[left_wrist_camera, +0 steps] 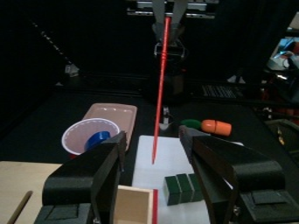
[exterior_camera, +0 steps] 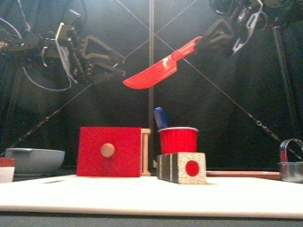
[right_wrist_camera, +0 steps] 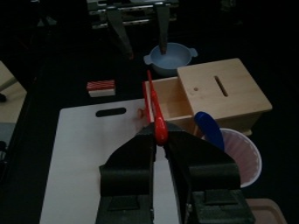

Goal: Place sushi on board then cut the sushi with the knife then place the pieces on the plate
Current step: Grasp knife edge with left hand

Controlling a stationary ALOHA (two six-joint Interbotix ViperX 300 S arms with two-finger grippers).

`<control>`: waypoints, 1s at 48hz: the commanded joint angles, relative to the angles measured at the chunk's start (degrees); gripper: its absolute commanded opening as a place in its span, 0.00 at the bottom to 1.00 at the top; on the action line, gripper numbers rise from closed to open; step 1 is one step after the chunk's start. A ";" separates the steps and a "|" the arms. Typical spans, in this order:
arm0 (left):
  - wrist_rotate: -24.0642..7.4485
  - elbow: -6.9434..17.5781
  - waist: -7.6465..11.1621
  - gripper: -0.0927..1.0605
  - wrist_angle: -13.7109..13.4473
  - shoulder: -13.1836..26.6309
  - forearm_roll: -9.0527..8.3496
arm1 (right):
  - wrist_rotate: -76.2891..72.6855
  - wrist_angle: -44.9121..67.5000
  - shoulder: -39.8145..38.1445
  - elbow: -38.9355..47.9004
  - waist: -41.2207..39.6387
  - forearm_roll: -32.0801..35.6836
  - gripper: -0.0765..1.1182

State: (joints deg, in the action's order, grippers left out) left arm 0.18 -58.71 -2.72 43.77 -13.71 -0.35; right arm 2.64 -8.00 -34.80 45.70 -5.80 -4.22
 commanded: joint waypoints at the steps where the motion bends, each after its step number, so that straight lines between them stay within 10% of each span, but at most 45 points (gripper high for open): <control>1: 0.00 2.64 -0.18 0.84 0.88 2.46 -0.09 | -0.09 0.79 -0.35 -1.67 0.26 -0.18 0.46; 20: -0.09 5.10 -1.05 0.81 0.79 5.27 3.34 | 0.00 0.79 -0.09 -1.76 1.49 -0.62 0.46; 48: 0.00 3.52 -0.79 0.48 -0.44 4.48 1.23 | -0.09 1.32 -0.09 -1.23 1.49 -0.62 0.46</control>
State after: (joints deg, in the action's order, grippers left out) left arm 0.00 -55.55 -3.52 43.15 -8.09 0.88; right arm 2.64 -7.29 -34.54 45.44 -4.39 -4.75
